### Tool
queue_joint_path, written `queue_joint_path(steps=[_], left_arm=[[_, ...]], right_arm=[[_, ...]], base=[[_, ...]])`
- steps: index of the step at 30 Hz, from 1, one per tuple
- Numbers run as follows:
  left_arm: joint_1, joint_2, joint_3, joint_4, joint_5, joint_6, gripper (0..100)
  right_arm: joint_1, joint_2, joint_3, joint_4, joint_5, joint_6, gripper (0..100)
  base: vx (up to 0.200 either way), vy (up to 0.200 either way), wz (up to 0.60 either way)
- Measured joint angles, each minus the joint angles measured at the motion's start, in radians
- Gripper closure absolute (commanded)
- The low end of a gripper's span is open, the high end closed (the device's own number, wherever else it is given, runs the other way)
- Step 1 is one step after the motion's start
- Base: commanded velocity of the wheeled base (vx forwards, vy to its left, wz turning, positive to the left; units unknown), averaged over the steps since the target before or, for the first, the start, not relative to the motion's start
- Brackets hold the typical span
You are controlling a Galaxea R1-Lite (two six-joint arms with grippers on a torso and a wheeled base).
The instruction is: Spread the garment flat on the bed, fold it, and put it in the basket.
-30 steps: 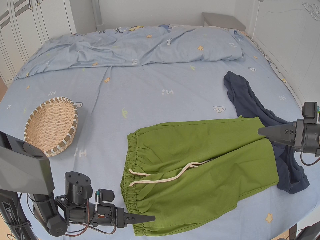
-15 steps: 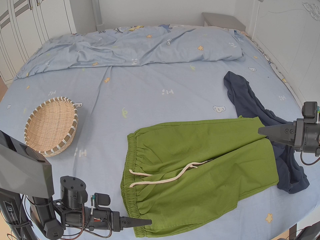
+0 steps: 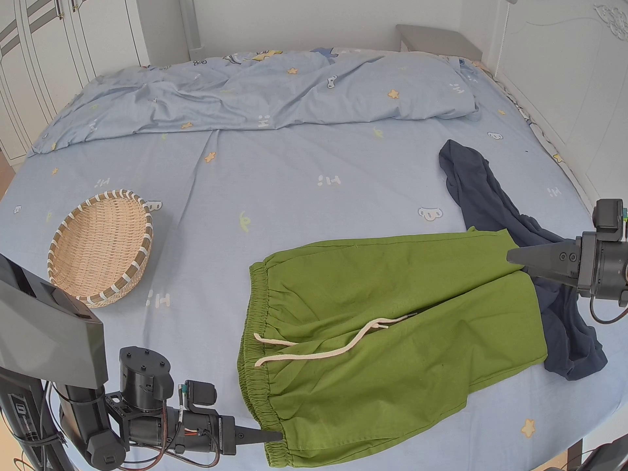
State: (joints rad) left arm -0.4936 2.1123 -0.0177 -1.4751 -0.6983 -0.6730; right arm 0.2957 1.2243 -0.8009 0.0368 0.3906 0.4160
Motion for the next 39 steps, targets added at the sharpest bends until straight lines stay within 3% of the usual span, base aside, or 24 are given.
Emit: queue_joint_path(steps=[7, 14, 18, 24, 33, 39], left_arm=[[0.089, -0.034, 0.000, 0.121, -0.054, -0.018, 100], [0.290, -0.171, 0.000, 0.326, -0.139, -0.026, 100], [0.382, -0.240, 0.001, 0.451, -0.153, -0.008, 100], [0.470, -0.319, 0.000, 0.578, -0.160, 0.074, 100], [0.651, -0.393, -0.009, 0.665, -0.160, 0.201, 100], [0.731, -0.430, -0.003, 0.829, -0.149, 0.353, 100]], right_arm=[[0.005, 0.000, -0.006, 0.009, 0.008, 0.003, 0], [0.020, 0.000, -0.015, 0.088, 0.023, 0.006, 0], [0.020, -0.002, -0.017, 0.175, 0.082, 0.006, 0], [-0.026, -0.014, 0.007, 0.273, 0.160, -0.002, 0], [-0.060, -0.025, 0.144, 0.257, 0.164, -0.020, 0], [-0.064, -0.003, 0.253, 0.159, 0.161, -0.024, 0]], base=[[0.000, 0.000, 0.00], [0.000, 0.000, 0.00], [0.000, 0.000, 0.00], [0.000, 0.000, 0.00], [0.000, 0.000, 0.00], [0.000, 0.000, 0.00]])
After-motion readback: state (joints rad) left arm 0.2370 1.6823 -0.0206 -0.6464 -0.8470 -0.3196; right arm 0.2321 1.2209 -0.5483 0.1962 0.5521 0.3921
